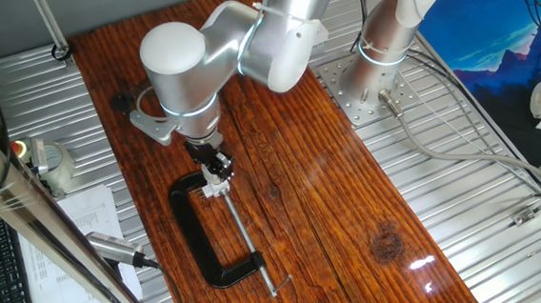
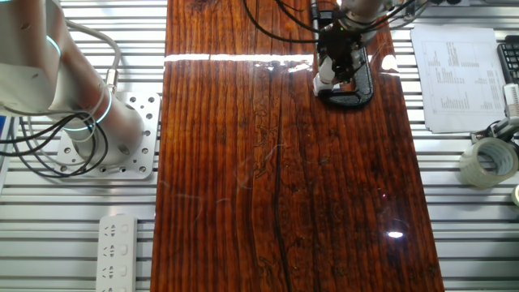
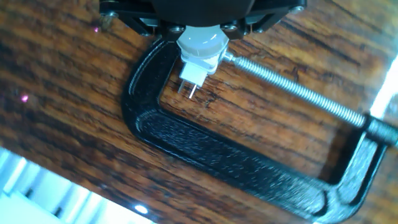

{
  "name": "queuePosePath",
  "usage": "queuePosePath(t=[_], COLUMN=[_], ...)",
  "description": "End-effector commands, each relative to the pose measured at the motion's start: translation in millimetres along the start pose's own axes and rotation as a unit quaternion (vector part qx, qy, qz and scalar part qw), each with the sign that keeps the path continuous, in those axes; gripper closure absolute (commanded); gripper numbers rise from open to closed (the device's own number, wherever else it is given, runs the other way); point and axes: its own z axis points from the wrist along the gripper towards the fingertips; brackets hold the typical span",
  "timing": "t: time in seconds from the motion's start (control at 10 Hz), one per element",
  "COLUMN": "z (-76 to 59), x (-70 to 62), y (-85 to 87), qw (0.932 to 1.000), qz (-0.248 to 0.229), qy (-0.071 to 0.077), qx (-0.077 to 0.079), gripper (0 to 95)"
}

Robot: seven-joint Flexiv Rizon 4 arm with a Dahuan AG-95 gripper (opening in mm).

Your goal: Install the light bulb by rotating it

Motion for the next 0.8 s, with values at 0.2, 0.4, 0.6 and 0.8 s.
queuePosePath(t=[0.2,0.4,0.6,0.8], z=[-0.3,-0.3,-0.3,-0.3], x=[0.8,0.8,0.8,0.8], y=[-0.4,-0.4,-0.4,-0.4], qw=[0.9948,0.9902,0.9841,0.9731], qz=[0.102,0.139,0.177,0.23], qy=[-0.002,-0.001,0.001,0.002], qx=[-0.002,-0.003,-0.004,-0.009], gripper=[95.0,95.0,95.0,95.0])
